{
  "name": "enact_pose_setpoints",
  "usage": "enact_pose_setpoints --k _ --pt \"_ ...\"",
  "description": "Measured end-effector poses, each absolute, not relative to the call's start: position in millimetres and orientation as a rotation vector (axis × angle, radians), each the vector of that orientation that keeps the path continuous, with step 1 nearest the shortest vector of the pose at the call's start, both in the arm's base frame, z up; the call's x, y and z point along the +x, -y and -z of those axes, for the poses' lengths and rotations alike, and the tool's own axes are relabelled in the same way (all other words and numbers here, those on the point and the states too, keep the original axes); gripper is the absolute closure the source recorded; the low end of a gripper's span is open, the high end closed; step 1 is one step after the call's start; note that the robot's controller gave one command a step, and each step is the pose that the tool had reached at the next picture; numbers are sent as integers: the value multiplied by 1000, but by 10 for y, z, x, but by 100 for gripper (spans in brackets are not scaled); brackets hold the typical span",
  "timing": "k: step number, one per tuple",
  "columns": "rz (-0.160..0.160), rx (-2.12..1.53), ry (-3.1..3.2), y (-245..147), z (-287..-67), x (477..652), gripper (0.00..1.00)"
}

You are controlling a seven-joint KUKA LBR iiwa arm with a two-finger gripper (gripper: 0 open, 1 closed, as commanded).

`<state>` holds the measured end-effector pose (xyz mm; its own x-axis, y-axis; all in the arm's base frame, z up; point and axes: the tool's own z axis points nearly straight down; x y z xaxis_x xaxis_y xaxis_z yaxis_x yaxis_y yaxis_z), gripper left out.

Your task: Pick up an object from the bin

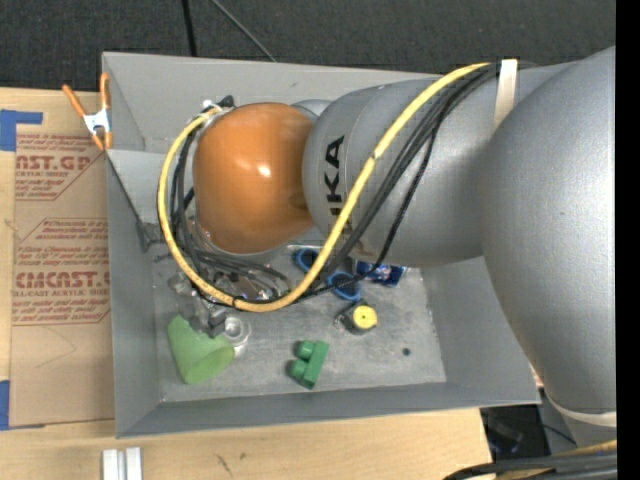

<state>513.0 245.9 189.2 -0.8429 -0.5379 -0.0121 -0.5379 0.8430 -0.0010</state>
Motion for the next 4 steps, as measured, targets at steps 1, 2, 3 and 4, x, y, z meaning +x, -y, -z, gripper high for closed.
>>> enact_pose_setpoints --k 1,2,3,4 --pt "-2 -880 -3013 -2450 -1844 5108 0" --pt "-1 -850 -3031 -2362 -730 5154 0" --pt "-5 -847 -3021 -2378 -785 5180 100" --pt "-2 -861 -3011 -2196 -2125 5112 100"
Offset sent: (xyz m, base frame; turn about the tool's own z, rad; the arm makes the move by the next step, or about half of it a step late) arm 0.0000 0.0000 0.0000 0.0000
